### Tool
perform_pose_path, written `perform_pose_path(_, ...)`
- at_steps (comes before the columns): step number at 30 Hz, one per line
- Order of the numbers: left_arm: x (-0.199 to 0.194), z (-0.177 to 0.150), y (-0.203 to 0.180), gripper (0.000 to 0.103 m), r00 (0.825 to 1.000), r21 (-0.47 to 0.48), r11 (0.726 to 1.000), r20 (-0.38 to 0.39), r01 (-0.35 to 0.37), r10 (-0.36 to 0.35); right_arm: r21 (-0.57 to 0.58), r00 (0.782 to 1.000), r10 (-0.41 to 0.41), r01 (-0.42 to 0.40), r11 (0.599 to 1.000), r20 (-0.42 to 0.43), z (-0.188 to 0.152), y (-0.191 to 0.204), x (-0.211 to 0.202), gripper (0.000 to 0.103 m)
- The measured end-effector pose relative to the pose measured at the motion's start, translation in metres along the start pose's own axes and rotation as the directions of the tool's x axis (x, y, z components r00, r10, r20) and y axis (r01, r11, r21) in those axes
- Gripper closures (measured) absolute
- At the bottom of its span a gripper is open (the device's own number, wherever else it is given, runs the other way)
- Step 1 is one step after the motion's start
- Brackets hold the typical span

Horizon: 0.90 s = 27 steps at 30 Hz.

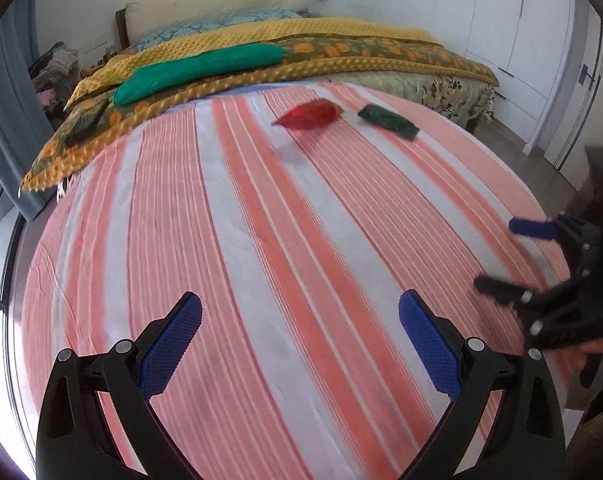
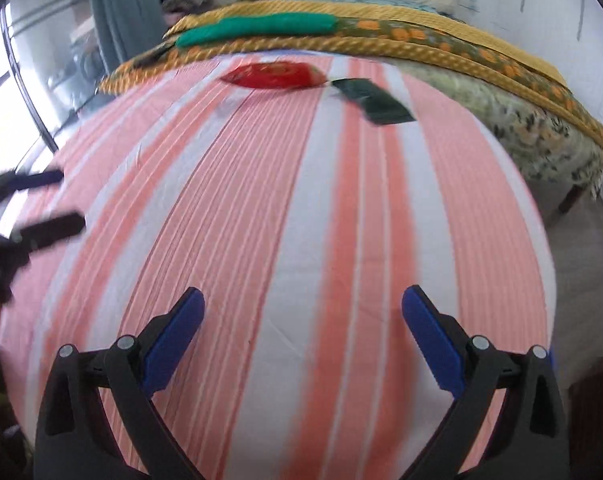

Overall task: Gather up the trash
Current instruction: 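Move both open tools back over the bed, then grasp the red snack bar with the left tool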

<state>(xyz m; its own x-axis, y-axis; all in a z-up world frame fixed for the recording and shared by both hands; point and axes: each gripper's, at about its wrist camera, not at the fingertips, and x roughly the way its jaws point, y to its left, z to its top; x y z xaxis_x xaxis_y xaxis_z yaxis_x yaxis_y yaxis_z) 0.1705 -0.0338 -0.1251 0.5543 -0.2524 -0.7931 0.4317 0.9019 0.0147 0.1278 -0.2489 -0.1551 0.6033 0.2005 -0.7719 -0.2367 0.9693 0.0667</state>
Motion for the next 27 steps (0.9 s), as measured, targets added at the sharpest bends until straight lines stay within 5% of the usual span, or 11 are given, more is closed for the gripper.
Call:
perform_pose_path(8, 0.043, 0.105, 0.007, 0.005, 0.997, 0.137, 0.989, 0.033, 0.060, -0.065, -0.007, 1.000, 0.001, -0.001, 1.000, 0.016, -0.006, 0.008, 0.007, 0.005)
perform_pose_path(15, 0.139, 0.180, -0.007, 0.009, 0.993, 0.243, 0.968, -0.107, 0.067, -0.042, -0.004, 1.000, 0.005, -0.005, 1.000, 0.016, -0.006, 0.010, 0.009, 0.005)
perform_pose_path(19, 0.180, 0.187, -0.021, 0.032, 0.984, 0.321, 0.946, -0.175, 0.040, 0.017, -0.005, 1.000, 0.004, -0.004, 1.000, 0.016, -0.005, 0.010, 0.009, 0.005)
perform_pose_path(21, 0.188, 0.188, -0.022, 0.051, 0.983, 0.319, 0.946, -0.185, 0.057, 0.003, -0.006, 1.000, 0.002, -0.002, 1.000, 0.015, -0.005, 0.010, 0.009, 0.005)
perform_pose_path(22, 0.187, 0.190, -0.020, 0.073, 0.983, 0.297, 0.952, -0.183, 0.078, -0.024, -0.006, 1.000, 0.002, -0.002, 1.000, 0.015, -0.005, 0.010, 0.009, 0.005)
perform_pose_path(23, 0.186, 0.191, -0.017, 0.084, 0.982, 0.270, 0.958, -0.185, 0.094, -0.044, -0.006, 1.000, 0.003, -0.002, 1.000, 0.015, -0.005, 0.010, 0.010, 0.005)
perform_pose_path(27, 0.162, 0.179, -0.003, 0.088, 0.990, 0.181, 0.981, -0.139, 0.062, -0.037, -0.005, 1.000, 0.003, -0.003, 1.000, 0.015, -0.005, 0.009, 0.010, 0.005)
